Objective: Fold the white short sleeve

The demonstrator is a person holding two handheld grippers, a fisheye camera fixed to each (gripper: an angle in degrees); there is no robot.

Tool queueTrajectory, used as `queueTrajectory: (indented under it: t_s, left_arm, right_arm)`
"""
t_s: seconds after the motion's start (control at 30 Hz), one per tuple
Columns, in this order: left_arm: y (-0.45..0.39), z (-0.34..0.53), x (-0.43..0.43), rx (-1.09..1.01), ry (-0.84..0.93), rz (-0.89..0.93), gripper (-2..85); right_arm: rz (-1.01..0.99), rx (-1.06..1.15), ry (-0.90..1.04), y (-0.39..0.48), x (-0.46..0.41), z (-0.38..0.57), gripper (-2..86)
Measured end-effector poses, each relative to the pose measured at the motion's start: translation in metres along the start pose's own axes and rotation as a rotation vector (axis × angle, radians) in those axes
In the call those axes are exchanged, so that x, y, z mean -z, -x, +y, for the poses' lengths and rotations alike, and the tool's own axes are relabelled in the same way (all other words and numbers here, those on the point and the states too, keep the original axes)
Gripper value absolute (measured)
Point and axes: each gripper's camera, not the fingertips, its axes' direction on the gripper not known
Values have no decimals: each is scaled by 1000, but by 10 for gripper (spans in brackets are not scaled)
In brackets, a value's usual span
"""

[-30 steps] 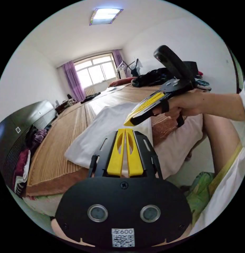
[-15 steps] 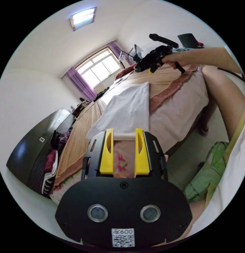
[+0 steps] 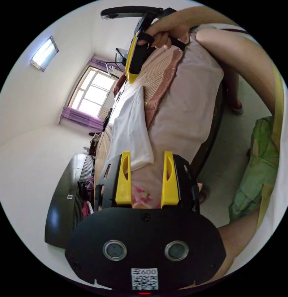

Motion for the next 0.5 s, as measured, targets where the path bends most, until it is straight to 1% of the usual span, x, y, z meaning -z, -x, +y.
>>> queueTrajectory:
  t_s: [0.13, 0.2, 0.27, 0.3, 0.4, 0.47, 0.5]
  left_arm:
    - [-19, 28, -4, -18, 33, 25, 104]
    - [-35, 41, 2, -89, 32, -38, 75]
    - [-55, 57, 16, -177, 6, -198, 47]
    - [-56, 60, 17, -178, 9, -204, 44]
    - [-28, 71, 16, -73, 42, -70, 34]
    - [1, 85, 16, 39, 35, -4, 30]
    - [7, 88, 17, 63, 33, 8, 30]
  right_arm:
    - [-41, 28, 13, 15, 7, 34, 100]
    - [-23, 68, 17, 24, 9, 49, 102]
    - [13, 180, 34, 44, 9, 69, 103]
    - [16, 214, 44, 50, 9, 73, 104]
    - [11, 403, 97, 81, 7, 93, 106]
    - [68, 565, 156, 110, 1, 113, 109]
    - [90, 580, 148, 116, 1, 118, 110]
